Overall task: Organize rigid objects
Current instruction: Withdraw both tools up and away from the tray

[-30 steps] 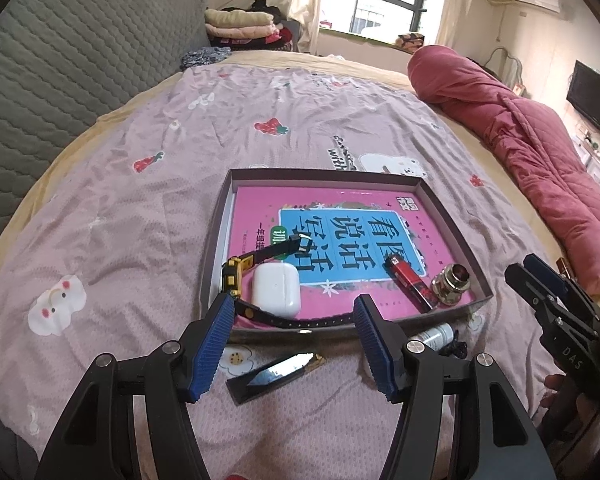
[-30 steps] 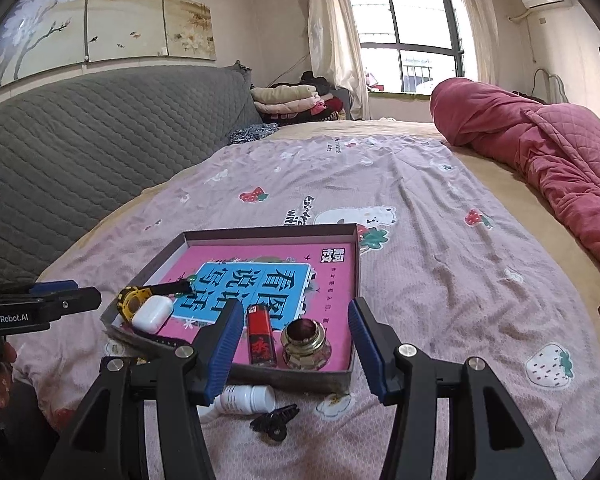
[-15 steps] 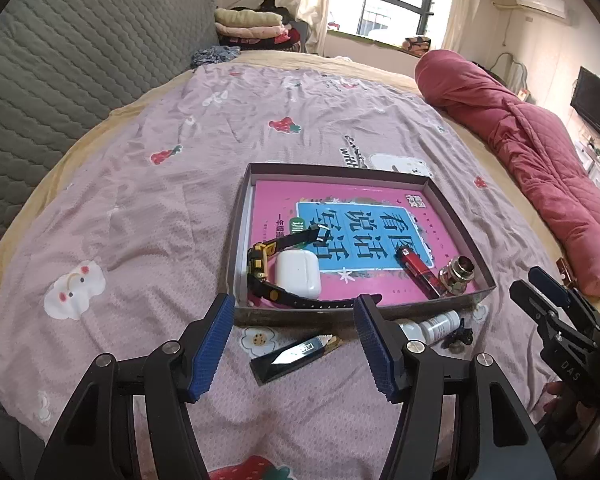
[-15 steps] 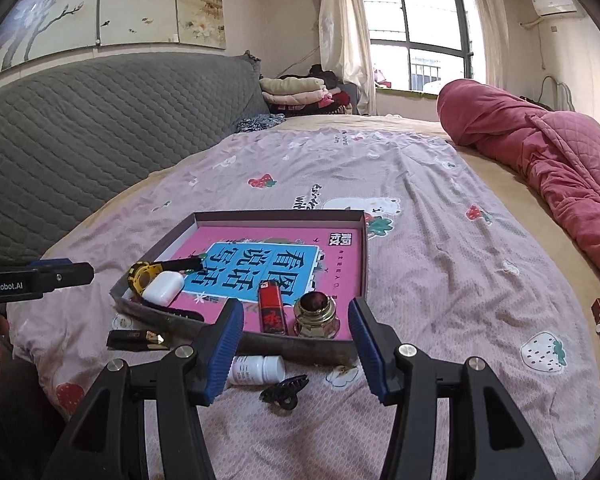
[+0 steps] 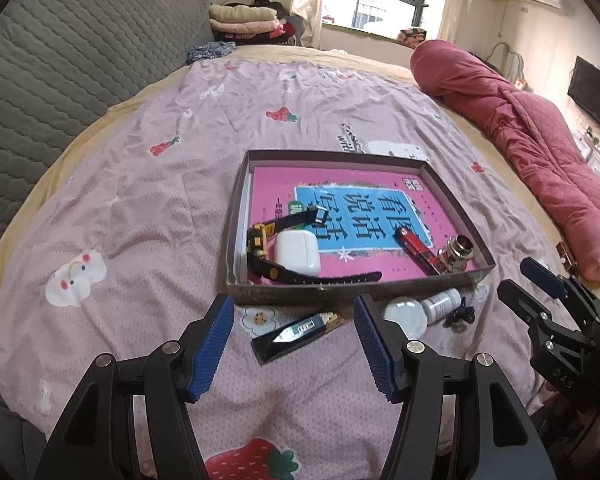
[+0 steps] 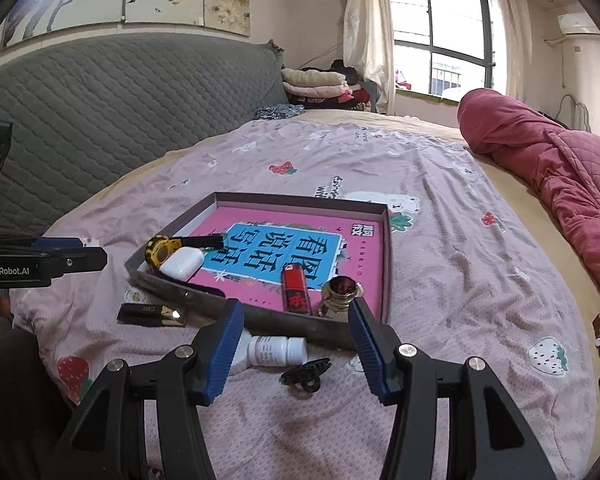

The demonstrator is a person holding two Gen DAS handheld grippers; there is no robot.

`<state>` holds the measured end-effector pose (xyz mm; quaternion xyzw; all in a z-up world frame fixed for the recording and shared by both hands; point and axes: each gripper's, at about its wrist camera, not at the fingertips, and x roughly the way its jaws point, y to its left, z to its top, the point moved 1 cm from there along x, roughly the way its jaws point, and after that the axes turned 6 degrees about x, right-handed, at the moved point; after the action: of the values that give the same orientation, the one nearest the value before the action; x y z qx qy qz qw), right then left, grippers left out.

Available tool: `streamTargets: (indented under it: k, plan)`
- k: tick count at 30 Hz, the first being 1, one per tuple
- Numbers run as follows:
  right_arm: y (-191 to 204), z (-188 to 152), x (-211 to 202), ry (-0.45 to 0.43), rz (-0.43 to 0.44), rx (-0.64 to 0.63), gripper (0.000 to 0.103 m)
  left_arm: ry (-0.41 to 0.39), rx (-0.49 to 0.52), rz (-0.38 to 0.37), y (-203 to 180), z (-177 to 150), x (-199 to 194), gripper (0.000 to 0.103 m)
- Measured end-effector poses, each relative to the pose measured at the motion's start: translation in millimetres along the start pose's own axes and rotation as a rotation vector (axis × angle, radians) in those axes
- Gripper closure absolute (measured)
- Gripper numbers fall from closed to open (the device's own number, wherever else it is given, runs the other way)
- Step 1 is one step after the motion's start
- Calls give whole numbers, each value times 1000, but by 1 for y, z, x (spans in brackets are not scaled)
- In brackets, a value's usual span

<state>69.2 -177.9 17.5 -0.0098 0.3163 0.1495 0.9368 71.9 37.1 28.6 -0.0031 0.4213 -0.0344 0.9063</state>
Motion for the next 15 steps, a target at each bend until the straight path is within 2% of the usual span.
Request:
streamTargets:
  k: [15]
  plan:
    - [9, -11, 4, 44, 19, -28, 49, 44, 42, -9, -11, -15, 9, 39]
